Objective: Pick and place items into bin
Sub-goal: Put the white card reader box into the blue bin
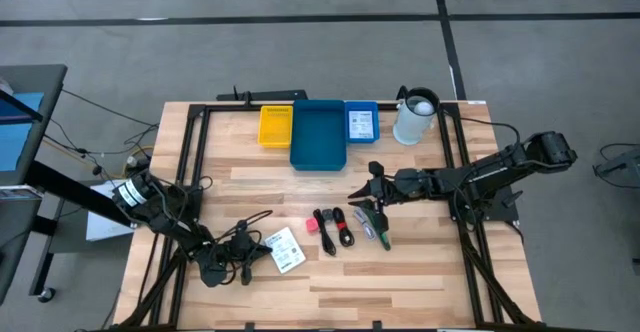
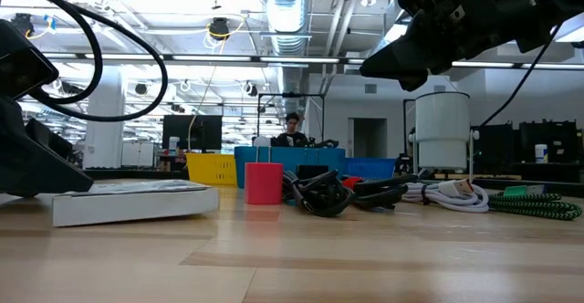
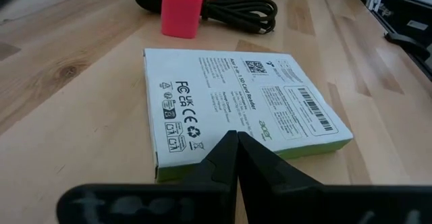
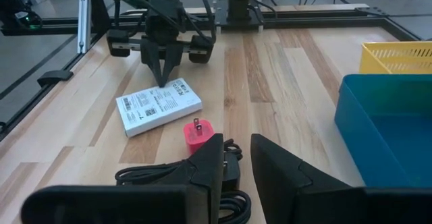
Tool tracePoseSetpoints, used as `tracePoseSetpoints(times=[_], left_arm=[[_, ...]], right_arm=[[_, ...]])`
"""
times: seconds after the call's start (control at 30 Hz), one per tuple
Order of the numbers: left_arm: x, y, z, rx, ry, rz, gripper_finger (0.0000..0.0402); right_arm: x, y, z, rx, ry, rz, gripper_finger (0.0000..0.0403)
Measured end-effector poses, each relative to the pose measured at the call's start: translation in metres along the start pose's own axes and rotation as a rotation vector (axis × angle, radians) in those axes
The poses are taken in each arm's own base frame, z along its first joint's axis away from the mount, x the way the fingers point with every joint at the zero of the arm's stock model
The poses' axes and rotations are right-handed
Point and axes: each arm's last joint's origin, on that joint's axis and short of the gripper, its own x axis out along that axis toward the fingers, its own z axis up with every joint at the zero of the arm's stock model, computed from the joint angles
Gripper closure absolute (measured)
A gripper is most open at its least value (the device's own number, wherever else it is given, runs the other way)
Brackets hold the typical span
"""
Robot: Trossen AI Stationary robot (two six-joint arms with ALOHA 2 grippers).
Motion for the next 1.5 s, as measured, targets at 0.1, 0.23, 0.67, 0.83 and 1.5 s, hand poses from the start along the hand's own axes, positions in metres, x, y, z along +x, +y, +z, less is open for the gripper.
tracePoseSetpoints(times=[0.1, 0.23, 0.67, 0.83, 1.5], left_arm=[[0.000, 0.000, 0.000, -0.001, 0.000, 0.000, 0.0402], [0.000, 0.000, 0.000, -0.002, 0.000, 0.000, 0.0402], [0.000, 0.000, 0.000, -0.002, 0.000, 0.000, 0.0402], [0.000, -0.001, 0.000, 0.003, -0.006, 0.003, 0.0402], [0.001, -0.003, 0.000, 0.069, -0.010, 0.010, 0.0402]], right_arm=[[0.000, 0.000, 0.000, 0.000, 0.000, 0.000, 0.0331], [0.000, 0.002, 0.000, -0.003, 0.000, 0.007, 0.0331], [0.010, 0.018, 0.009, 0.146, 0.010, 0.101, 0.0284], [0.033, 0.024, 0.021, 0.350, 0.090, 0.227, 0.0224], [0.097, 0.036, 0.044, 0.725, 0.321, 0.431, 0.0169]])
